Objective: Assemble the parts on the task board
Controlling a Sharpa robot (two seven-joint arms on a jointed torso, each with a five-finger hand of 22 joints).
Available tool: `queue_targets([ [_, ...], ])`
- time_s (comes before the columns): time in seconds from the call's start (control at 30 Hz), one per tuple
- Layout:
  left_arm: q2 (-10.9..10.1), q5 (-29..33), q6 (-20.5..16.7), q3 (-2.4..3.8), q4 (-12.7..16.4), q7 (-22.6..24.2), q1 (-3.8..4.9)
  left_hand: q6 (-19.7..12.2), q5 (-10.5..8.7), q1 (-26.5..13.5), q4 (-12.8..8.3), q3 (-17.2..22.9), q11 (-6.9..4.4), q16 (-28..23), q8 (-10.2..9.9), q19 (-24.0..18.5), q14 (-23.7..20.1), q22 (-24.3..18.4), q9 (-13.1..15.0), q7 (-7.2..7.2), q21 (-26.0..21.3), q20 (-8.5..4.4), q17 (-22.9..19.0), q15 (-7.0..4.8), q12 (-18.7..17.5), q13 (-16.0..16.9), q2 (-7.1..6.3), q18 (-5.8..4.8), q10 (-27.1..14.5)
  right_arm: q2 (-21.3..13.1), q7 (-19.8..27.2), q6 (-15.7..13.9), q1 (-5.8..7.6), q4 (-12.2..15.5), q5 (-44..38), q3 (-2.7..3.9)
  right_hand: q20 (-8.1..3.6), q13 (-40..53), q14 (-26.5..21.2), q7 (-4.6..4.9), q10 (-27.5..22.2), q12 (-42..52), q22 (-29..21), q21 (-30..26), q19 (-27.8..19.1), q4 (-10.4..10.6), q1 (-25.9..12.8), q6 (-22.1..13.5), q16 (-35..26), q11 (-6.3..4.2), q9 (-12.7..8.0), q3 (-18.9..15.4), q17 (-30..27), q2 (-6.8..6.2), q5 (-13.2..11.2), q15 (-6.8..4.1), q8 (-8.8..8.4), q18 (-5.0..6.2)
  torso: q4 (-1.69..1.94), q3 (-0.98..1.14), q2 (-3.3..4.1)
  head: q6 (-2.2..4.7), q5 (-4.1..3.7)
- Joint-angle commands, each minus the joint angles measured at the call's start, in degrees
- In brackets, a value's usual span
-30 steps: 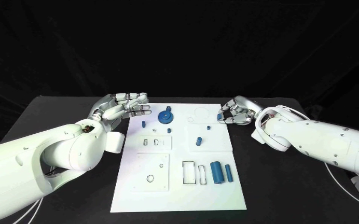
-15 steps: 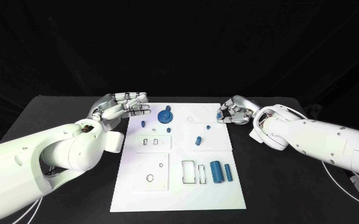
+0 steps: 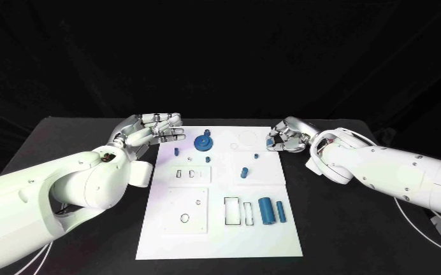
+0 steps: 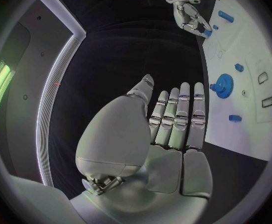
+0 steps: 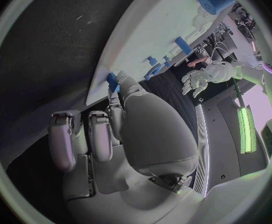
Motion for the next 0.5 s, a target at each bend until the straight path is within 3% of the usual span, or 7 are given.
queue_targets([
  [0.03,0.0,0.0,1.0,0.04,0.1,0.2,0.05,-0.1,-0.08,-0.1,-0.3,-0.1,0.11,-0.2,-0.2,0.1,0.0,-0.1,-0.1,0.31,-0.3,0.21,0.1,0.37,-0.2,-0.1,0.37,0.77,-0.1,0.0,-0.4,0.2,-0.07,-0.1,-1.0,-0.05,-0.68,1.2,4.7,-1.04,0.1,0.4,12.7,0.4,3.8,-0.4,0.6,1.5,0.0,-0.68,1.2,1.1,10.0,1.8,-0.3,-0.67,1.28,-0.4,0.0,0.0,0.0,-0.08,0.03],
  [0.3,0.0,0.0,0.9,0.04,0.0,0.2,0.05,-0.1,-0.08,-0.1,-0.3,-0.1,0.11,-0.2,-0.2,0.1,0.0,-0.1,-0.1,0.31,-0.3,0.21,0.1,0.37,-0.2,-0.1,0.37,0.77,-0.1,0.1,0.0,-3.8,-0.06,0.5,-2.3,-0.03,-1.09,1.0,4.7,-1.04,0.1,0.1,13.1,0.8,4.1,-0.8,0.0,0.9,0.1,-0.79,1.4,2.1,10.2,1.97,-0.3,-0.92,1.67,-0.55,-0.03,0.05,-0.01,-0.07,0.13],
  [0.5,0.1,0.0,0.9,0.04,-0.2,0.1,0.05,-0.1,-0.08,-0.1,-0.3,-0.1,0.11,-0.2,-0.2,0.1,0.0,-0.1,-0.1,0.31,-0.3,0.21,0.1,0.37,-0.2,-0.1,0.37,0.77,-0.1,-0.8,-1.4,-6.1,0.79,4.6,-2.9,0.14,-1.05,0.7,4.8,-0.74,0.0,-0.1,13.5,1.2,4.5,-0.1,-1.8,0.0,0.1,-0.53,1.5,2.4,10.3,1.99,-0.2,-0.73,1.69,-0.68,-0.08,-0.03,-0.15,-0.01,0.31],
])
